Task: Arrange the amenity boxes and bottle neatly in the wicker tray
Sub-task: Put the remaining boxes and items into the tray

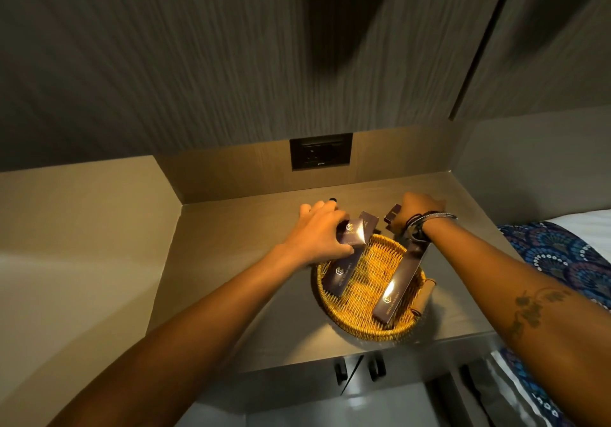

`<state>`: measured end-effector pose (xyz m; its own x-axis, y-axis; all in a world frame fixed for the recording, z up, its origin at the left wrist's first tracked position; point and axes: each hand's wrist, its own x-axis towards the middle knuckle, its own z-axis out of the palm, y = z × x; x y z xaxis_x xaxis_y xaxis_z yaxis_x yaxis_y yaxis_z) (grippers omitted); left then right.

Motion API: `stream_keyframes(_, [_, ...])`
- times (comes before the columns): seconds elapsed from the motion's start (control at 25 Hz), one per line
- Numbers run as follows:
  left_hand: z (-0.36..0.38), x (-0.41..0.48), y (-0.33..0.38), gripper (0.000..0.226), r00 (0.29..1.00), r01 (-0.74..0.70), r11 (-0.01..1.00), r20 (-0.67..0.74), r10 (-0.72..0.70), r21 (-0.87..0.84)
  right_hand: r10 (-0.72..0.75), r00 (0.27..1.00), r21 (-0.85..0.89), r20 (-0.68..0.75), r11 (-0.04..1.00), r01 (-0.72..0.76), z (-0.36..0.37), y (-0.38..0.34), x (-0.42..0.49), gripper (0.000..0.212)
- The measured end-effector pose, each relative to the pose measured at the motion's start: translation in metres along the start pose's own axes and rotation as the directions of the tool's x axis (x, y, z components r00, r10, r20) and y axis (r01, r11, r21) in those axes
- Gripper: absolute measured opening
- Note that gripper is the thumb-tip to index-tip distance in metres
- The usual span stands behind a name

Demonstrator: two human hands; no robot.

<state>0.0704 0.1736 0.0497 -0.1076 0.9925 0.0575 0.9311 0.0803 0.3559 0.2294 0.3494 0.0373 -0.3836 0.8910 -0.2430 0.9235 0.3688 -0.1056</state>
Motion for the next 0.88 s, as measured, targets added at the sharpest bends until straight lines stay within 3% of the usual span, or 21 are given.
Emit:
stream_keyframes(0.08, [0.010, 0.002, 0.011, 0.055, 0.995, -0.072, 0.997, 0.069, 0.070, 0.036, 0.018, 0.991, 0.025, -0.133, 1.000, -0.015, -0.004, -0.005, -0.013, 0.033])
stream_keyframes(0.16, [0.019, 0.001, 0.015, 0.051, 0.985, -0.130, 0.991, 0.115, 0.127, 0.021, 0.006, 0.985, 0.064, -0.173, 0.998, 0.006, -0.005, -0.008, -0.027, 0.033])
stream_keyframes(0.48, [0.038, 0.004, 0.025, 0.042, 0.929, -0.263, 0.959, 0.294, 0.223, 0.102, -0.146, 0.989, 0.027, -0.017, 0.989, 0.146, 0.010, -0.005, -0.062, 0.033])
stream_keyframes(0.88, [0.060, -0.005, 0.031, 0.039, 0.903, -0.397, 0.866, 0.299, 0.309, 0.304, -0.216, 0.976, -0.164, -0.018, 0.964, 0.211, 0.034, -0.013, -0.082, 0.032])
